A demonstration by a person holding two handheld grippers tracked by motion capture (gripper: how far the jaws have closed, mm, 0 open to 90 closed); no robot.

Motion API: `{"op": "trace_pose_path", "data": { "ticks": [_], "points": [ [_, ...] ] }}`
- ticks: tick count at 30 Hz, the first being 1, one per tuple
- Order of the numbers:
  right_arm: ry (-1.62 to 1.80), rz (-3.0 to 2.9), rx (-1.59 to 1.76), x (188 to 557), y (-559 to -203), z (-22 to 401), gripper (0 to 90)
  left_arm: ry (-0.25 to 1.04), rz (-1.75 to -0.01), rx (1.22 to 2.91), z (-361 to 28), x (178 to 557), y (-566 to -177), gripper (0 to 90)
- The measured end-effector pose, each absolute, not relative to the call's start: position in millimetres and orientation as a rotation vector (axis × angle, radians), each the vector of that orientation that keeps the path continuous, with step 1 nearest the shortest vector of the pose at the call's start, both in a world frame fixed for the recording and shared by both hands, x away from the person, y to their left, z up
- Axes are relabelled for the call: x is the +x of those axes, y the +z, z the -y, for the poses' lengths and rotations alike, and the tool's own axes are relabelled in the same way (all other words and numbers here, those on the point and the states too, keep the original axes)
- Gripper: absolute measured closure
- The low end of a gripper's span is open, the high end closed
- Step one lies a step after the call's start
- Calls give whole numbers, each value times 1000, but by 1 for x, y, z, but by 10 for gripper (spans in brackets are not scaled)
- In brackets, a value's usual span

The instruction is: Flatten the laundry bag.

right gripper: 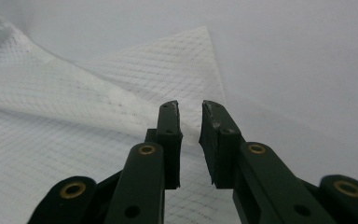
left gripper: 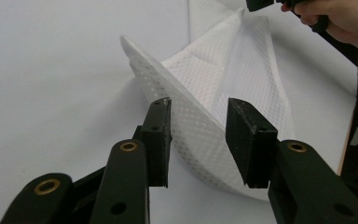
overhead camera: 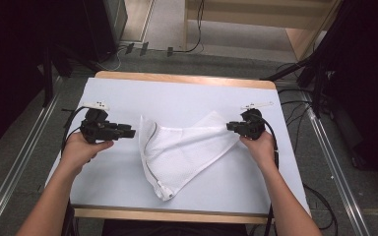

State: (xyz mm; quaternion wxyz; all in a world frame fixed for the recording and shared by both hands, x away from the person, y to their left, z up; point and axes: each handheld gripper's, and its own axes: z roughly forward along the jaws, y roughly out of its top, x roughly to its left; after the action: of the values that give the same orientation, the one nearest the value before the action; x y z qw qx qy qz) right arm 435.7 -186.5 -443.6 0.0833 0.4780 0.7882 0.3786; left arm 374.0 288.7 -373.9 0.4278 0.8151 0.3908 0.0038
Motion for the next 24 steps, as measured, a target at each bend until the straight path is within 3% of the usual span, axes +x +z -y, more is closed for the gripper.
{"op": "trace_pose_path", "data": {
  "ticks": [9,16,18,24],
  "points": [
    [1120,-2328,1451,437,-445,196,770,37,-1030,2053,-279,413,-374,489],
    [1113,-2319,1464,437,-448,199,756,-19,-1075,2094,-264,436,-395,495],
    [1111,-2318,1467,436,-448,200,754,-35,-1084,2098,-262,438,-399,518],
    [1109,-2304,1470,434,-449,205,730,-62,-1120,2113,-259,440,-410,878]
  ]
}}
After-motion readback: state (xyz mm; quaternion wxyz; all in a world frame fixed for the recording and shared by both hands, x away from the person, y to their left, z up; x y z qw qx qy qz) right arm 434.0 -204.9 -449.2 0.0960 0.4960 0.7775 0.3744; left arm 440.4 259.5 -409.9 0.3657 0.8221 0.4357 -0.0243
